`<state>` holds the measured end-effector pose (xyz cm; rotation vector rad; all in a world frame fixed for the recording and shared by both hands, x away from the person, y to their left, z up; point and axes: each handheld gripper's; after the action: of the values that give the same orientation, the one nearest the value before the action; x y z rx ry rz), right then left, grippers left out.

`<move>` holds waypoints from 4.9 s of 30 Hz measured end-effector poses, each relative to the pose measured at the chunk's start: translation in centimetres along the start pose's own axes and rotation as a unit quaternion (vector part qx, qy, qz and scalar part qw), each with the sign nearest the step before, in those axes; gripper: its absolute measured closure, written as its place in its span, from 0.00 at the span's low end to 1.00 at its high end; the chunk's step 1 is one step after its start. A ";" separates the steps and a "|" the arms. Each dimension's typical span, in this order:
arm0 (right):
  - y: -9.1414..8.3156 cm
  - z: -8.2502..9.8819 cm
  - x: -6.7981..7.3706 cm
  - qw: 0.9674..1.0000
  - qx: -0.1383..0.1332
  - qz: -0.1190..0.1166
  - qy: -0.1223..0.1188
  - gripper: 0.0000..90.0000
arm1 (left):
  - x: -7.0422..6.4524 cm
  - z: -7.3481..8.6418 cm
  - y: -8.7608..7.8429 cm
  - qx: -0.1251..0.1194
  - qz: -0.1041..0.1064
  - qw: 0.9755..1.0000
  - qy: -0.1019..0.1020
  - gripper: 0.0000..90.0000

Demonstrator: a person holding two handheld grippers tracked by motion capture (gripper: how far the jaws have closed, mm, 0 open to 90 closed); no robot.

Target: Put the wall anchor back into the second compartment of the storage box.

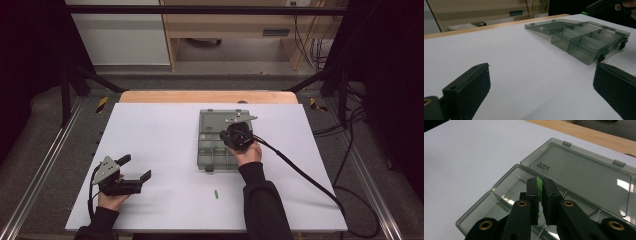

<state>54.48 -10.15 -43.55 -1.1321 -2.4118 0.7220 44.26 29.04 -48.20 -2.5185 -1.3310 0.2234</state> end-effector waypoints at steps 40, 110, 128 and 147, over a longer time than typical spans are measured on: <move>4.0 1.5 -1.1 0.998 0.055 0.005 0.002 0.83 | 0.0 0.0 0.0 0.000 0.000 1.000 0.000 0.01; -6.2 9.4 6.4 0.998 -0.042 -0.035 -0.018 0.02 | -0.1 -0.1 0.1 -0.001 0.000 1.000 0.002 0.01; -3.4 11.5 7.5 0.996 0.030 -0.081 -0.035 0.31 | -0.1 0.0 0.0 -0.001 0.000 1.000 0.001 0.01; -2.9 12.0 7.7 0.991 0.072 -0.102 -0.051 0.76 | -0.1 0.0 0.0 0.000 0.001 1.000 0.002 0.01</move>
<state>41.68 -9.12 -50.48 -0.7966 -2.4681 0.8875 44.22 28.98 -48.19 -2.5187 -1.3280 0.2192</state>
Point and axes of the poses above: each handheld gripper's, and its own axes: y roughly forward along the jaws, z roughly out of its underside, x roughly to its left, and after that the axes turned 5 degrees about -z, right-handed
